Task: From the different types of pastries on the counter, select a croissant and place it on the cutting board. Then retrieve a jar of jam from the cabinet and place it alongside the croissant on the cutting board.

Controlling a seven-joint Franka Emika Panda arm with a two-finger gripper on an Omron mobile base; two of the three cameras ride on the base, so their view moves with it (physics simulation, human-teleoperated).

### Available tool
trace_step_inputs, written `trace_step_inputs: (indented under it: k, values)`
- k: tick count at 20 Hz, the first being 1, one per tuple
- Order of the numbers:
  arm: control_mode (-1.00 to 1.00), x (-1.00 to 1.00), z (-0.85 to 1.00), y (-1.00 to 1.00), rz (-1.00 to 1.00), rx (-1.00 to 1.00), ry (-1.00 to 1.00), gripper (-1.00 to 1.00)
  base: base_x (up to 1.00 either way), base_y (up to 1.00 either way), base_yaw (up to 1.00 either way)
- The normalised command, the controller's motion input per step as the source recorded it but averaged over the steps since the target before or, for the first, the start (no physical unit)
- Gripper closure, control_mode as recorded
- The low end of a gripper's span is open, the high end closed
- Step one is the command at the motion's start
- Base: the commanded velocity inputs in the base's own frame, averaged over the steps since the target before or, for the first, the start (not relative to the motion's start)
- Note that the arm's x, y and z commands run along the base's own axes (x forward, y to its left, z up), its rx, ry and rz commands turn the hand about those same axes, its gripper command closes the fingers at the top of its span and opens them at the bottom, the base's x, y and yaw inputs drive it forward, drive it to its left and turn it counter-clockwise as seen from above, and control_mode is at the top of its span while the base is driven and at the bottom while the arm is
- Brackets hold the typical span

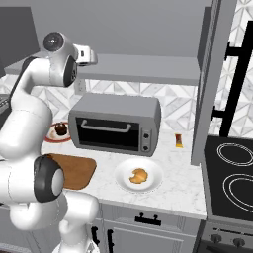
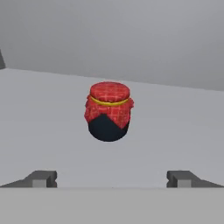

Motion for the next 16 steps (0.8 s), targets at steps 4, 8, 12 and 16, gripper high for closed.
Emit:
trace_step_inputs:
  k: [4, 8, 12, 16]
  values:
    - [-1.00, 0.67, 0.07, 0.07, -0.06, 0.03, 0.00, -1.00, 0.00, 0.00, 0.00]
    - [-1.00, 0.00, 0.01, 0.08, 0.00, 0.02, 0.00, -1.00, 0.00, 0.00, 0.00]
    - [-1.00, 0.00, 0.02, 0.01, 0.00, 0.04, 0.00, -1.00, 0.00, 0.00, 0.00]
    - [-1.00, 0.20, 0.03, 0.02, 0.00, 0.03, -0.01, -1.00, 0.00, 0.00, 0.00]
